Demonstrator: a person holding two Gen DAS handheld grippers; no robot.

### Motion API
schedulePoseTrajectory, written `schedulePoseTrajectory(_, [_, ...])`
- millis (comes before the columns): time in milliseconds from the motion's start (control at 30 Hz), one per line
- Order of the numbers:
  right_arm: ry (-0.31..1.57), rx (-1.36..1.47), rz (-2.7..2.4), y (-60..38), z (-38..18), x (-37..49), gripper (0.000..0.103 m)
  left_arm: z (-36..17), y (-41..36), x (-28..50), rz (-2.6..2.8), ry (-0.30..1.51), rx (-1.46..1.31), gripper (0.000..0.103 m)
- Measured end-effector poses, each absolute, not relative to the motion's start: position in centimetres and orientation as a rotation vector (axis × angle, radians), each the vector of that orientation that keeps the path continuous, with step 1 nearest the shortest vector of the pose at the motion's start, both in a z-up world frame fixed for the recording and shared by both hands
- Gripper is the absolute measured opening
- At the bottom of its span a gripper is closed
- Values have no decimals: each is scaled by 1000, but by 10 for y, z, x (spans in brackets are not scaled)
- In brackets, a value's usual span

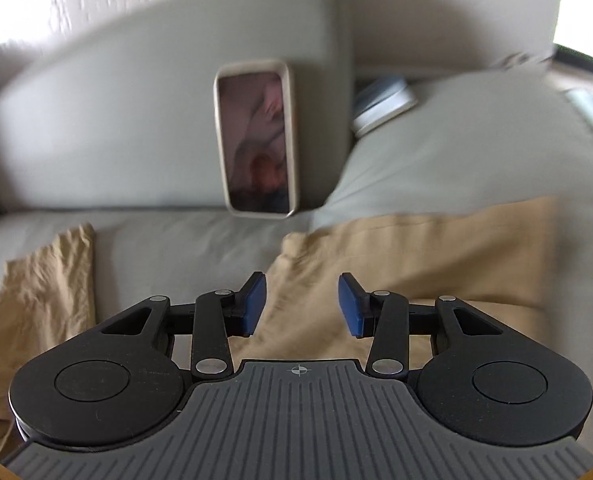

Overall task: Fold clothes
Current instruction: 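Grasp the trousers' waistband with the right gripper, tug it flat, release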

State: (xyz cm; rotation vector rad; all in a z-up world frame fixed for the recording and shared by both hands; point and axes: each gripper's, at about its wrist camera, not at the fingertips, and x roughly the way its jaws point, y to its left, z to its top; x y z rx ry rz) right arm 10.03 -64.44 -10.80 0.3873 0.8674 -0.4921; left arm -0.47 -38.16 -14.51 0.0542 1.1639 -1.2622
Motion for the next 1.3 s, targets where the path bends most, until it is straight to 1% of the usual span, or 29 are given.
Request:
schedulePoseTrajectory(100, [909, 374, -506, -645, -134, 134, 47, -149, -387, -5, -1282, 1161, 62, 64])
schedulePoseTrajectory(267, [991, 301, -556, -648, -175, 170, 46, -155, -393, -7, -1312, 1160, 67, 64])
schedulePoseTrajectory(300, [993, 274, -562, -646, -179, 173, 39, -155, -393, -8, -1316, 1160, 66, 64])
schedulePoseTrajectory(333, [995, 245, -562, -644, -181, 176, 34, -155, -394, -9, -1316, 1160, 64, 64])
schedulePoseTrajectory(367, [1000, 212, -556, -641, -181, 177, 25, -156, -395, -9, -1316, 1161, 61, 64])
schedulePoseTrajectory(400, [989, 194, -552, -639, -179, 177, 7, -156, -396, -10, -1319, 1160, 59, 64])
schedulePoseTrajectory(467, [916, 209, -559, -640, -169, 173, 3, -156, -399, -11, -1325, 1159, 58, 64])
schedulePoseTrajectory(533, [787, 199, -539, -638, -157, 165, 3, -157, -402, -12, -1331, 1159, 59, 65])
schedulePoseTrajectory(567, [734, 193, -528, -636, -152, 162, 3, -157, -404, -13, -1334, 1159, 59, 65])
schedulePoseTrajectory(600, [738, 199, -523, -636, -153, 163, 6, -157, -406, -13, -1334, 1160, 60, 65])
schedulePoseTrajectory(633, [779, 211, -516, -637, -158, 167, 12, -157, -408, -14, -1334, 1160, 61, 65])
schedulePoseTrajectory(667, [836, 224, -508, -639, -165, 170, 30, -157, -410, -15, -1334, 1160, 62, 66])
schedulePoseTrajectory(700, [868, 231, -503, -639, -169, 170, 41, -156, -411, -16, -1336, 1158, 61, 66])
schedulePoseTrajectory(733, [860, 229, -503, -637, -168, 165, 44, -155, -412, -17, -1339, 1157, 61, 66])
schedulePoseTrajectory(800, [809, 236, -509, -633, -154, 151, 58, -152, -413, -21, -1346, 1153, 60, 66])
schedulePoseTrajectory(933, [703, 273, -513, -631, -102, 110, 60, -137, -411, -29, -1390, 1093, 67, 66])
schedulePoseTrajectory(1067, [593, 307, -564, -627, -32, 54, 60, -115, -405, -39, -1446, 991, 88, 66])
schedulePoseTrajectory(1233, [454, 311, -637, -610, 58, -46, 60, -82, -369, -81, -1475, 850, 176, 66])
schedulePoseTrajectory(1300, [417, 273, -670, -599, 91, -87, 60, -73, -345, -102, -1483, 841, 181, 68])
